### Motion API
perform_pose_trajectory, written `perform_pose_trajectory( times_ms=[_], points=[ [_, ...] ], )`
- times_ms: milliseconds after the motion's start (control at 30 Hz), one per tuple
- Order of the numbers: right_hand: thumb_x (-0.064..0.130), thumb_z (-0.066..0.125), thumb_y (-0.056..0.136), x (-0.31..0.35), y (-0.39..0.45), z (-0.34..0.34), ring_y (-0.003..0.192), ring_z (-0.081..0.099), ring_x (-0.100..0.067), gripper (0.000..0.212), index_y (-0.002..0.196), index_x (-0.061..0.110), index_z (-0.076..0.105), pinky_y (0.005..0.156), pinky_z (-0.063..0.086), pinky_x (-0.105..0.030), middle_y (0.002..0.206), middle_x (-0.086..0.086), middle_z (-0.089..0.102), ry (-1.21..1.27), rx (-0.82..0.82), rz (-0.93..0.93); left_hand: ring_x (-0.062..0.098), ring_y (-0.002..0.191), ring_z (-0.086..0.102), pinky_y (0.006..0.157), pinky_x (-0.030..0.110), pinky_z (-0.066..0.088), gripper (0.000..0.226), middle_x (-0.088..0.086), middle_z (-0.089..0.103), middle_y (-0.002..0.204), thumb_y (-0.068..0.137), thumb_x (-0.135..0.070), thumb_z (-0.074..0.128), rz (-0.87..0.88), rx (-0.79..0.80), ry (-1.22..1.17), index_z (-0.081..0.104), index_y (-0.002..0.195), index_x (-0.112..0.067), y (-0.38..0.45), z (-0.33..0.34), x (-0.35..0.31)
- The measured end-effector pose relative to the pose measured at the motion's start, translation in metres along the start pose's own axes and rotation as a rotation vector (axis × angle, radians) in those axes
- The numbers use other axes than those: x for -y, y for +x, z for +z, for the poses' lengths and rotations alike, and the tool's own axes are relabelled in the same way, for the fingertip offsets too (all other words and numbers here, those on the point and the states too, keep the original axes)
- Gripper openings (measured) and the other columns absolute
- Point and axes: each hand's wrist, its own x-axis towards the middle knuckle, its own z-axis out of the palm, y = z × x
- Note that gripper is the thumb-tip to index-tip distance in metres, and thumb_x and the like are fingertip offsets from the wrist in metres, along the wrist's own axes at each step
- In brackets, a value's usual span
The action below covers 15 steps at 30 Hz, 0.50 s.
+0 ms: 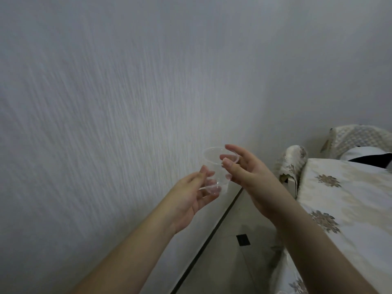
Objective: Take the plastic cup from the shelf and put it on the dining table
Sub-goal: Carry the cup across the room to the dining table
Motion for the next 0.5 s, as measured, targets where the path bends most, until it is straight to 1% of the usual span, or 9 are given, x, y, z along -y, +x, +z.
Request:
perform_pose_trajectory(
  times_ms=[133,267,333,400,500],
  points=[
    [0.066,0.075,0.061,-0.011,0.041,0.011,0.111,0.063,-0.006,0.073,0.127,0.042,0.054,0.103,0.047,-0.043,0.124,0.009,0.065,-0.020,-0.043,-0.006,0.026,0.099,0.072,0.075,0.028,0.059,0.042,0.019,0.066,0.117,0.090,-0.042,0.058,-0.003,0.049,0.014,0.068,0.113,-0.008,0.045,-0.024,-0.012],
    [0.069,0.076,0.057,-0.015,0.085,0.026,0.113,0.063,-0.010,0.082,0.130,0.039,0.054,0.104,0.046,-0.045,0.124,0.008,0.066,-0.018,-0.120,-0.017,0.027,0.101,0.071,0.075,0.027,0.059,0.047,0.019,0.065,0.117,0.083,-0.046,0.062,0.002,0.102,0.046,0.068,0.112,-0.010,0.093,-0.049,-0.034],
    [0.068,0.077,0.056,-0.014,0.104,0.031,0.113,0.063,-0.011,0.082,0.129,0.038,0.055,0.104,0.045,-0.046,0.122,0.008,0.067,-0.015,-0.159,-0.019,0.027,0.101,0.070,0.073,0.026,0.059,0.048,0.019,0.065,0.118,0.082,-0.046,0.063,-0.010,0.133,0.038,0.067,0.113,-0.009,0.115,-0.057,-0.044],
    [0.066,0.078,0.058,-0.016,0.120,0.032,0.112,0.064,-0.010,0.078,0.128,0.038,0.056,0.104,0.045,-0.047,0.120,0.010,0.068,-0.016,-0.201,-0.019,0.025,0.096,0.072,0.071,0.026,0.059,0.046,0.019,0.065,0.117,0.085,-0.044,0.063,-0.026,0.181,0.014,0.067,0.113,-0.008,0.137,-0.061,-0.049],
    [0.062,0.079,0.060,-0.020,0.133,0.025,0.113,0.064,-0.013,0.075,0.127,0.038,0.057,0.105,0.044,-0.048,0.121,0.009,0.068,-0.014,-0.265,-0.006,0.019,0.085,0.075,0.070,0.026,0.059,0.044,0.017,0.067,0.112,0.088,-0.041,0.061,-0.058,0.253,0.001,0.066,0.114,-0.006,0.166,-0.058,-0.049]
  ],
)
